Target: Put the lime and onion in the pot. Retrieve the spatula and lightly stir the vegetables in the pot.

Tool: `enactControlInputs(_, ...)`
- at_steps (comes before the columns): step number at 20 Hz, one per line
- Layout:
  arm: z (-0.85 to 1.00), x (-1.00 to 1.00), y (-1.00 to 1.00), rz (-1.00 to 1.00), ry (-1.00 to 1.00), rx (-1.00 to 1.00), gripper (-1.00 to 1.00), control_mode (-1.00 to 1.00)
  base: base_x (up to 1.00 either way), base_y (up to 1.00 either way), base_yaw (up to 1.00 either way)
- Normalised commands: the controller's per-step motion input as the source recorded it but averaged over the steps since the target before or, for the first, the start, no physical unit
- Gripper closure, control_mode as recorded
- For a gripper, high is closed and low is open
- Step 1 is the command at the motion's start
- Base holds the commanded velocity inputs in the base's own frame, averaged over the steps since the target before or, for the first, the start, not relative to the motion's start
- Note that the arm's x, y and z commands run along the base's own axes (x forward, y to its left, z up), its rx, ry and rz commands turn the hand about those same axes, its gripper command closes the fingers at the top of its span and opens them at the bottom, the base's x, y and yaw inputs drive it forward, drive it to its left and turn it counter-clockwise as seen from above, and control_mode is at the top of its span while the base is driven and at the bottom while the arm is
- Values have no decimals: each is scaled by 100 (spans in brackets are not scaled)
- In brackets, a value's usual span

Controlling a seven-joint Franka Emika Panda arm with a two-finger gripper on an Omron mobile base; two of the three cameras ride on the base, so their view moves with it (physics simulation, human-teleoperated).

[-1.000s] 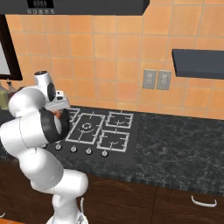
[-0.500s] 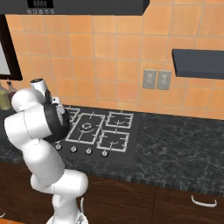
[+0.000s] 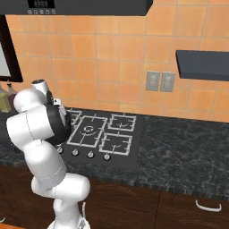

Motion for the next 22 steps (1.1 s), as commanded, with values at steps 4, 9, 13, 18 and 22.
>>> enactControlInputs(4, 3, 0, 0, 0, -4, 3, -100, -100, 0, 0, 0)
enactControlInputs(9, 33, 0, 0, 0, -7, 11, -100, -100, 0, 0, 0)
enactControlInputs(13, 24, -11, -5, -1, 1, 6, -100, -100, 0, 0, 0)
enactControlInputs(18, 89, -53, -48, -18, 3, 0, -100, -100, 0, 0, 0)
enactControlInputs(22, 66, -73, -92, -32, 17, -3, -100, -100, 0, 0, 0)
